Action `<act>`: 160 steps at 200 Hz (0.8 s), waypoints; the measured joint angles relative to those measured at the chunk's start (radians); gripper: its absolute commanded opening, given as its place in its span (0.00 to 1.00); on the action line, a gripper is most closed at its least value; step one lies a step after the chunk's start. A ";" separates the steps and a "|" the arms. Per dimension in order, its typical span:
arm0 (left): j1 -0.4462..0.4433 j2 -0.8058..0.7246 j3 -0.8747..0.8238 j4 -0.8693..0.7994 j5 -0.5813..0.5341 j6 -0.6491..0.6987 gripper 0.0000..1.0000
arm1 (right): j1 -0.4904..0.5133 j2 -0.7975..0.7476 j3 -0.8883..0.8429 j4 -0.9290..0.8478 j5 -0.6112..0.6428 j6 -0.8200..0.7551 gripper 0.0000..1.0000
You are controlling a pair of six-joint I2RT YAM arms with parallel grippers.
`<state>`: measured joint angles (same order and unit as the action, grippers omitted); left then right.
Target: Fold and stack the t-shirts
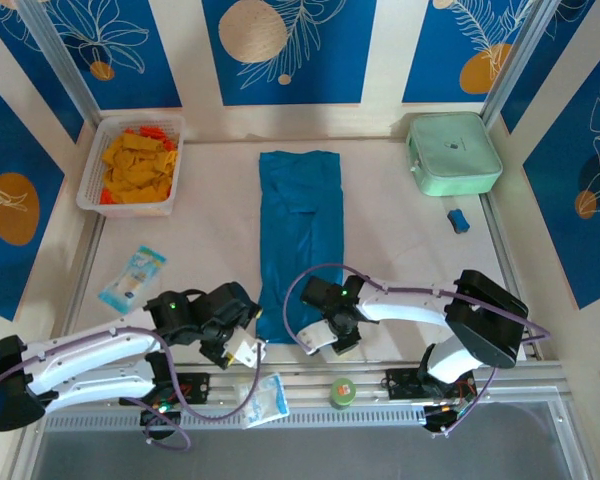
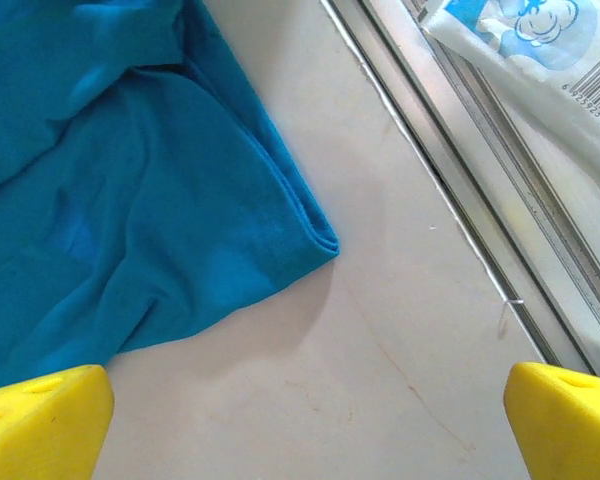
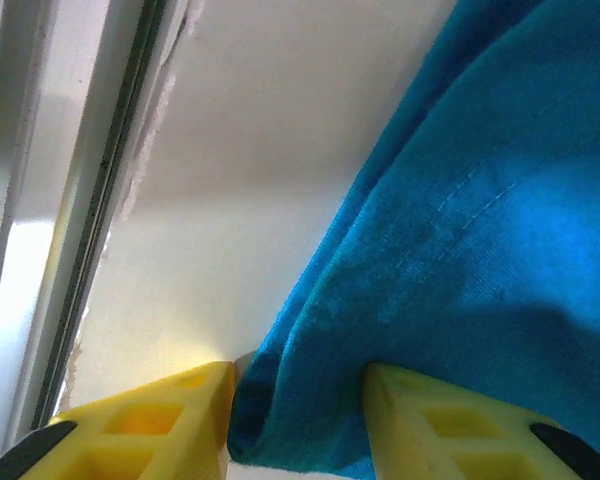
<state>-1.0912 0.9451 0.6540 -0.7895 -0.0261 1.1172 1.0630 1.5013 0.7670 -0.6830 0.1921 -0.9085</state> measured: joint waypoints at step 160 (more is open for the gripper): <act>0.045 0.412 0.078 0.132 0.043 0.018 0.56 | 0.028 -0.022 -0.015 0.029 0.043 0.077 0.25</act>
<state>-1.0462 1.3571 0.7322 -0.6575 0.0170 1.1347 1.0912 1.4796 0.7521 -0.6540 0.2348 -0.8318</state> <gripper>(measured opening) 0.560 0.256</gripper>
